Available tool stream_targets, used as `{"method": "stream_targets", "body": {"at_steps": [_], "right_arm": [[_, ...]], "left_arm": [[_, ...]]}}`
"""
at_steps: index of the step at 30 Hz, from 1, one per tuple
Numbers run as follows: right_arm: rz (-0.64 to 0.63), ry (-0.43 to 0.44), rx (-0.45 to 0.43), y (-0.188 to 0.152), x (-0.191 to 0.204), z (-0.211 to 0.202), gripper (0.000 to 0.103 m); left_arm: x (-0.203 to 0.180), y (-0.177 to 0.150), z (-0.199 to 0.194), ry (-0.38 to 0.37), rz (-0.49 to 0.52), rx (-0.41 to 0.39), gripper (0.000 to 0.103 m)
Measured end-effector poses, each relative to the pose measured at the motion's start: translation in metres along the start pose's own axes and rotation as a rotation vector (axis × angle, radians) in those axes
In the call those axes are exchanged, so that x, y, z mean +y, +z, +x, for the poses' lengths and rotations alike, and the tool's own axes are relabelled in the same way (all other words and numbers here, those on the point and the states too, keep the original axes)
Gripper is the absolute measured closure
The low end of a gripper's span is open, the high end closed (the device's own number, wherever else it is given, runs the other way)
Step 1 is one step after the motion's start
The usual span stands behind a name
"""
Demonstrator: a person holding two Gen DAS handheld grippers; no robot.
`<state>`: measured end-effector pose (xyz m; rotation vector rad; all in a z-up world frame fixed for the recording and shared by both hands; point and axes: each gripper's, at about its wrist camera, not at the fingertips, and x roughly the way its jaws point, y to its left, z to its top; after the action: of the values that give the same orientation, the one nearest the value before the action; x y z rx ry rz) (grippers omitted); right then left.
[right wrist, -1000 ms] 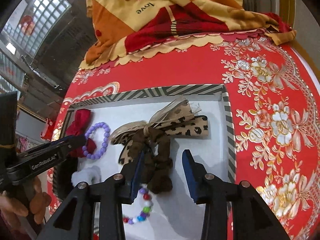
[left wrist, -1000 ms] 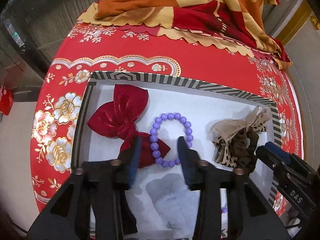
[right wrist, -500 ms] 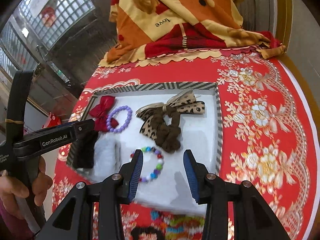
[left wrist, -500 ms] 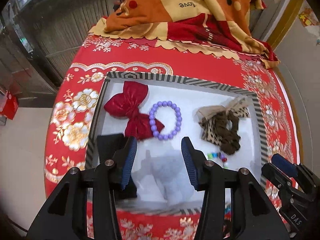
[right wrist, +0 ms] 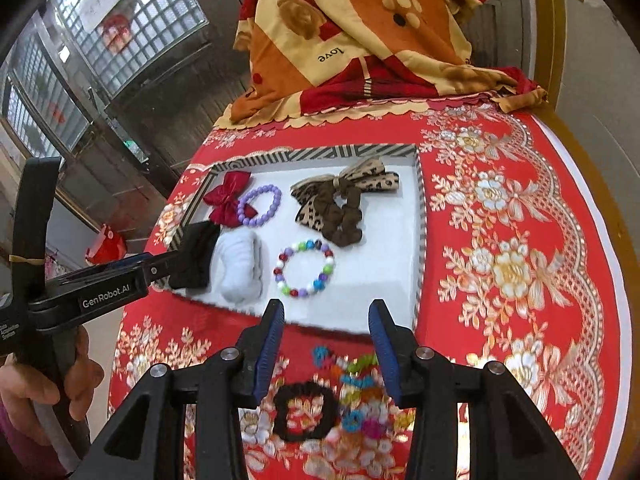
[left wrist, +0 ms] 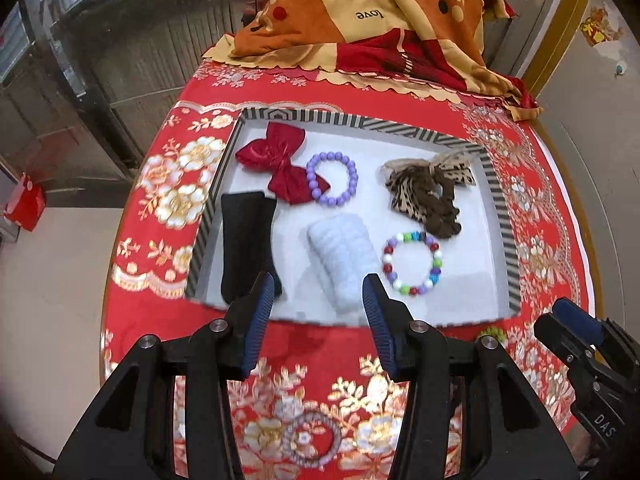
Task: Organize jewelry
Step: 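Withdraw both grippers toward the black scrunchie and colorful bead strands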
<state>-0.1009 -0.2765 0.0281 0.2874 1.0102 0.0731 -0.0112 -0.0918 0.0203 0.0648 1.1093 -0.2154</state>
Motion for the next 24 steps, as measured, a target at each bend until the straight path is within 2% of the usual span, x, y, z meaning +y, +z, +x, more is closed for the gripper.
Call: {"method": "stream_targets", "body": {"at_steps": [11, 14, 24], "right_arm": [[-0.020, 0.008, 0.011, -0.034, 0.000, -0.019, 0.058], [-0.027, 0.007, 0.012, -0.040, -0.001, -0.024, 0.051], [-0.032, 0.001, 0.027, -0.059, -0.015, -0.034, 0.051]], "left_arm": [[-0.002, -0.038, -0.016, 0.010, -0.016, 0.003, 0.057], [-0.005, -0.047, -0.019, 0.011, -0.016, 0.005, 0.057], [-0.013, -0.068, -0.023, 0.006, -0.016, 0.028, 0.057]]}}
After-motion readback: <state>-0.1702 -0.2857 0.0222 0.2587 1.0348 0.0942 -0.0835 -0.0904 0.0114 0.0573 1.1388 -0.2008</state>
